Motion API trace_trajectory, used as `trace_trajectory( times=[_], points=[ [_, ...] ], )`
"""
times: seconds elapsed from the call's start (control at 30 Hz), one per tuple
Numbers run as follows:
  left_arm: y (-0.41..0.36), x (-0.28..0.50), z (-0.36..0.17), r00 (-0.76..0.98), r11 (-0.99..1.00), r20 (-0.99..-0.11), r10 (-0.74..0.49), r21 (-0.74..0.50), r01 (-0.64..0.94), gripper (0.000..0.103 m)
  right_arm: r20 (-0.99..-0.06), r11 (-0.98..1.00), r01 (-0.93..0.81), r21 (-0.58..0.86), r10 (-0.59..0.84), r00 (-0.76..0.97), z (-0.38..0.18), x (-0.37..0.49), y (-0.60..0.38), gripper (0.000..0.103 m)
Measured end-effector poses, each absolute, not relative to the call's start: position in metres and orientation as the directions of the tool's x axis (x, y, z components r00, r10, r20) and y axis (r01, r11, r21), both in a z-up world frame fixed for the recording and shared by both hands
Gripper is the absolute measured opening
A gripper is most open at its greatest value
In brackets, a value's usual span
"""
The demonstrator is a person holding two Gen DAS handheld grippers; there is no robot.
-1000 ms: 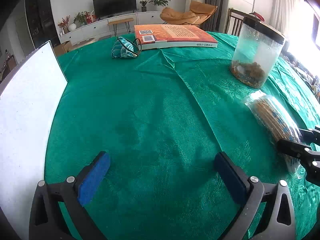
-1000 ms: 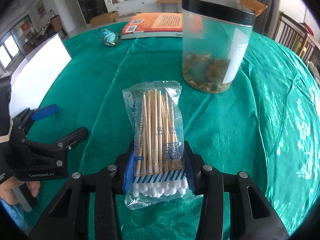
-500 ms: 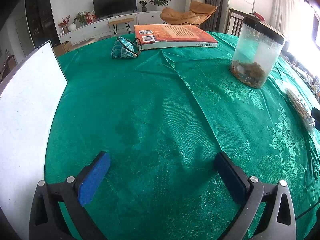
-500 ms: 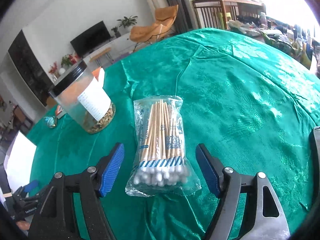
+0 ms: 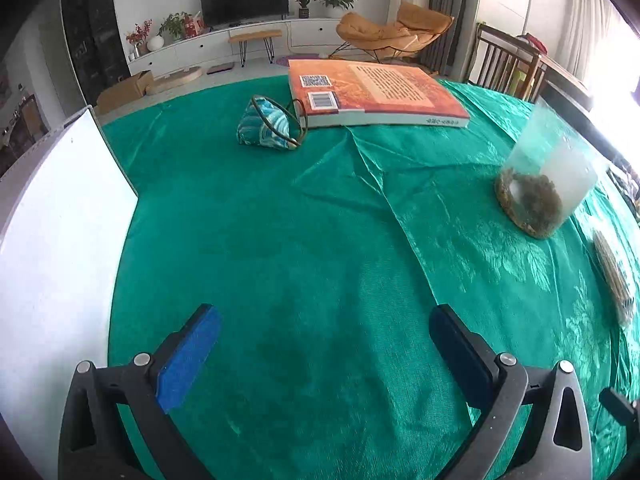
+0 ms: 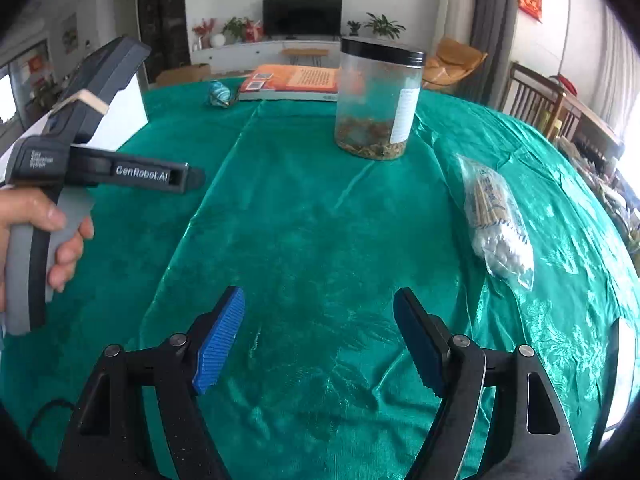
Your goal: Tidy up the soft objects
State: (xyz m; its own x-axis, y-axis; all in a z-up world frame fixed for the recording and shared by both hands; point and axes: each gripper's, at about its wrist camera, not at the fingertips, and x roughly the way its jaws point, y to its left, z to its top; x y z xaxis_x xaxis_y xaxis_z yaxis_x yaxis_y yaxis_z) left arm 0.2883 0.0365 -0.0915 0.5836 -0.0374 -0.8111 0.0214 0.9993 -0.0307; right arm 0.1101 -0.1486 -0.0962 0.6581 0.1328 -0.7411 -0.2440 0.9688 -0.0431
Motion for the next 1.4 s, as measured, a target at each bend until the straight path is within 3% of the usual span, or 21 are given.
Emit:
trace_trajectory(
  times=[0.17,0.37,0.53,0.6,0.63,0.67,0.83,1.1,1.3,1.33,1.4],
  points=[
    [0.066,0.353,-0.091,0.597,0.989,-0.801,-0.032,-0.111,-0.097,0.102,-0.78,0.965,-0.262,0.002,0.165,0.603,-0.107,0.117,-0.148,0.081],
    [0.066,0.418,-0.104,0.598,0.992,-0.801,0.042,-0.036,-0.118,0.1,-0.786,0.962,-0.274,0.008,0.176,0.593,-0.108,0.123,-0.147,0.088],
    [0.079,0.446,-0.113,0.602,0.983,-0.796,0.069,-0.05,-0.178,0.098,-0.787,0.96,-0.28,0.011,0.181,0.589,-0.109,0.122,-0.145,0.09],
    [0.074,0.449,-0.111,0.618,0.992,-0.785,0.041,-0.04,-0.118,0.081,-0.787,0.96,-0.281,0.01,0.181,0.589,-0.108,0.122,-0.144,0.09],
    [0.069,0.448,-0.11,0.622,0.997,-0.782,0.046,-0.005,-0.08,0.052,-0.787,0.96,-0.281,0.01,0.181,0.589,-0.108,0.121,-0.144,0.09],
    [0.064,0.446,-0.108,0.622,0.998,-0.781,0.058,0.029,-0.057,0.046,-0.788,0.96,-0.281,0.011,0.181,0.589,-0.108,0.121,-0.144,0.091],
    [0.059,0.406,-0.097,0.597,0.999,-0.802,-0.009,-0.036,-0.033,0.045,-0.787,0.96,-0.281,0.011,0.181,0.589,-0.108,0.121,-0.144,0.091],
    [-0.003,0.265,-0.075,0.539,0.978,-0.823,-0.177,-0.088,0.187,0.045,-0.787,0.963,-0.268,0.006,0.171,0.593,-0.109,0.123,-0.146,0.089],
    [-0.025,0.191,-0.098,0.56,0.981,-0.815,-0.147,-0.048,0.187,0.047,-0.792,0.983,-0.181,0.016,0.123,0.598,-0.108,0.118,-0.165,0.089],
    [-0.024,0.189,-0.102,0.571,0.984,-0.81,-0.135,-0.039,0.177,0.049,-0.793,0.987,-0.162,0.004,0.102,0.601,-0.109,0.118,-0.167,0.089],
    [-0.024,0.185,-0.105,0.62,0.985,-0.779,-0.091,0.023,0.172,0.072,-0.791,0.987,-0.159,0.011,0.106,0.603,-0.108,0.117,-0.169,0.089]
  ],
)
